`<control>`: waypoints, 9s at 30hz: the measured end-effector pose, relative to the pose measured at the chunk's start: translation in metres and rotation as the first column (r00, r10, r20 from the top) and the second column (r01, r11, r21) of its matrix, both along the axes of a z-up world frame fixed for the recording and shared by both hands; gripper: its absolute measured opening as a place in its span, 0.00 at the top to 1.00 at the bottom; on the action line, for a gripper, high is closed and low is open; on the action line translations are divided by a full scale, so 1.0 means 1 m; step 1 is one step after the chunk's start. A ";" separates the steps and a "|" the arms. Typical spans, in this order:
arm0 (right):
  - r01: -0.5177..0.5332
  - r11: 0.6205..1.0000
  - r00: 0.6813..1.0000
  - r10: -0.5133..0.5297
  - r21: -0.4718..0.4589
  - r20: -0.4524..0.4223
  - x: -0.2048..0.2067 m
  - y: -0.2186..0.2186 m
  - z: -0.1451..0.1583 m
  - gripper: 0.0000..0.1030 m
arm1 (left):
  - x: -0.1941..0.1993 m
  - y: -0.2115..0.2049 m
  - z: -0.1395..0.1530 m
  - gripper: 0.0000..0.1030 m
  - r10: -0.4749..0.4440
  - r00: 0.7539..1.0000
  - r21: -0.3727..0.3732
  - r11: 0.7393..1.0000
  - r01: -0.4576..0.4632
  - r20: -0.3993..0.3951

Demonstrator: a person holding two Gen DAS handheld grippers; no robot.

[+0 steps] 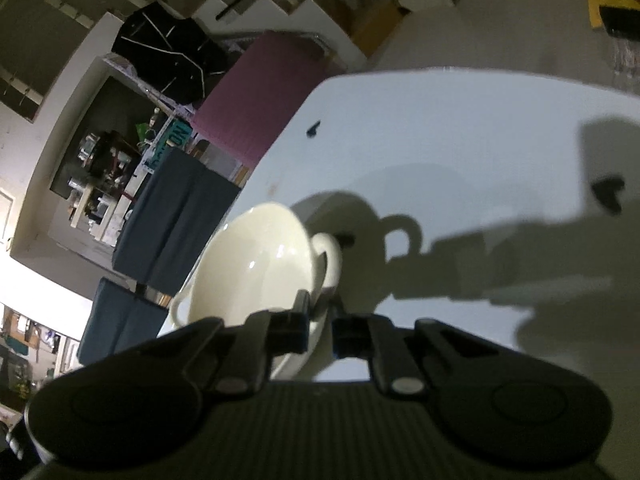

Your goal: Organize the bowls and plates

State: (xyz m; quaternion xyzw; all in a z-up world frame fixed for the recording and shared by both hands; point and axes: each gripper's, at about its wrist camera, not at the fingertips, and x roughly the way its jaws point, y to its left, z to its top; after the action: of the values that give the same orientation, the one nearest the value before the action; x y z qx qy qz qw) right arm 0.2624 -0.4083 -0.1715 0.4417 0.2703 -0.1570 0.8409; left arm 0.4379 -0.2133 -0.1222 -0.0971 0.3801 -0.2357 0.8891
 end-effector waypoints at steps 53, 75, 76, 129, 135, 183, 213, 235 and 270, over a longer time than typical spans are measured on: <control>-0.227 0.913 0.973 0.202 -0.338 -0.109 0.029 0.012 0.014 0.76 | 0.041 -0.019 -0.043 0.81 -0.060 0.998 -0.076 0.995 0.059 -0.016; -0.256 0.920 0.966 0.229 -0.297 -0.124 0.034 0.006 0.011 0.76 | 0.041 -0.007 -0.046 0.82 -0.041 0.994 -0.139 0.990 0.026 -0.103; -0.250 0.924 0.967 0.225 -0.290 -0.118 0.035 0.005 0.011 0.76 | 0.042 -0.007 -0.047 0.82 -0.035 0.993 -0.147 0.989 0.019 -0.110; -0.333 0.872 0.920 0.384 -0.358 0.081 -0.015 0.078 0.112 0.77 | -0.089 0.098 0.100 0.83 0.120 0.993 -0.110 0.987 -0.119 0.002; -0.387 0.847 0.890 0.447 -0.363 0.095 -0.036 0.105 0.132 0.77 | -0.141 0.142 0.128 0.83 0.162 0.987 -0.112 0.981 -0.159 0.021; -0.735 0.639 0.678 0.680 -0.228 -0.281 -0.052 0.202 0.059 0.76 | -0.261 0.277 -0.002 0.81 0.242 0.915 -0.105 0.952 -0.289 -0.322; -0.756 0.594 0.651 0.639 -0.276 -0.410 -0.059 0.233 0.051 0.75 | -0.251 0.271 -0.033 0.76 0.244 0.891 -0.039 0.959 -0.279 -0.384; -0.789 0.532 0.613 0.644 -0.308 -0.458 -0.060 0.245 0.050 0.74 | -0.247 0.263 -0.031 0.73 0.231 0.901 0.035 0.971 -0.235 -0.366; -0.837 0.495 0.526 0.608 -0.233 -0.594 -0.048 0.252 0.021 0.59 | -0.248 0.250 -0.019 0.60 0.199 0.920 0.134 0.978 -0.162 -0.337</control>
State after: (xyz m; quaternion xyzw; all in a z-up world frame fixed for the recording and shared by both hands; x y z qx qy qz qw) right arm 0.2143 -0.1567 -0.1507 0.0021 0.5647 0.0648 0.8227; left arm 0.1900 0.0368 -0.1411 -0.1257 0.5325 -0.1117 0.8295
